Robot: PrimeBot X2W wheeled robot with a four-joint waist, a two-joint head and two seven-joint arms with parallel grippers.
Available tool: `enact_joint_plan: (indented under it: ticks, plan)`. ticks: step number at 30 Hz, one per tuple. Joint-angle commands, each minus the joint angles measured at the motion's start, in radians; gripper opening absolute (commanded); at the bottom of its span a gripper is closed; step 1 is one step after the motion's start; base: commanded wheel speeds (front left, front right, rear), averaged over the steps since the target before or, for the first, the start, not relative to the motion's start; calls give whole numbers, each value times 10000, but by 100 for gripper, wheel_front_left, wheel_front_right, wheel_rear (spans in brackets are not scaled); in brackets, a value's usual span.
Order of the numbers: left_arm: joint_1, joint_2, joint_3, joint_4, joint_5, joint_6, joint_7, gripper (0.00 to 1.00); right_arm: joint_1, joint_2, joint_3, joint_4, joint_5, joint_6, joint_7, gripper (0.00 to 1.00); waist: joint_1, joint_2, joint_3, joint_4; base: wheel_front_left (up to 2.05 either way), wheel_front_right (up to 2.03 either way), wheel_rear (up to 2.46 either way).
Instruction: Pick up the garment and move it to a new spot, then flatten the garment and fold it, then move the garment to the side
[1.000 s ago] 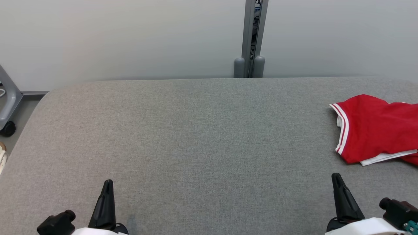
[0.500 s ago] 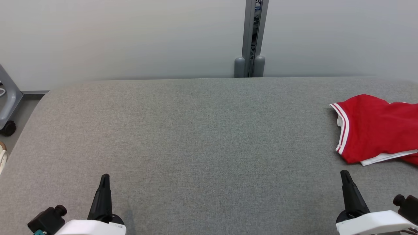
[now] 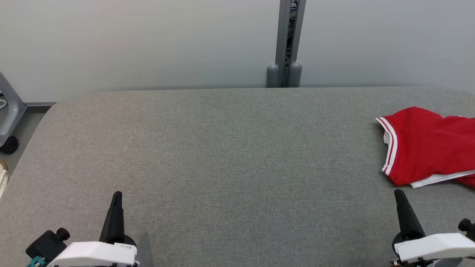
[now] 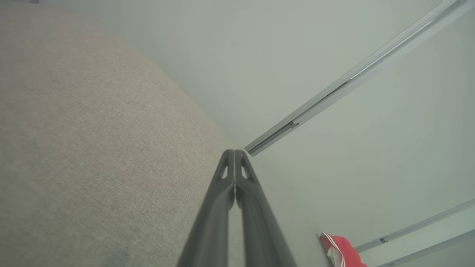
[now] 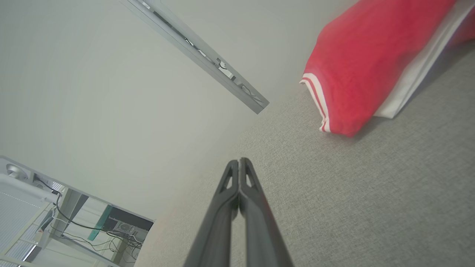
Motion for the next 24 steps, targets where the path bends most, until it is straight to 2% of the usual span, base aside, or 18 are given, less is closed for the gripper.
enact_joint_plan:
  ticks: [1, 24]
  plan:
    - [-301, 68, 64, -77, -308, -61, 55, 0, -221, -112, -120, -68, 324, 1, 92, 0, 0, -1, 1, 2, 0, 0, 0]
    - [-709, 84, 198, 140, -2635, -184, 636, 0, -497, -139, -685, 102, 2705, 2, 846, 0, 0, -1, 26, 21, 0, 0, 0]
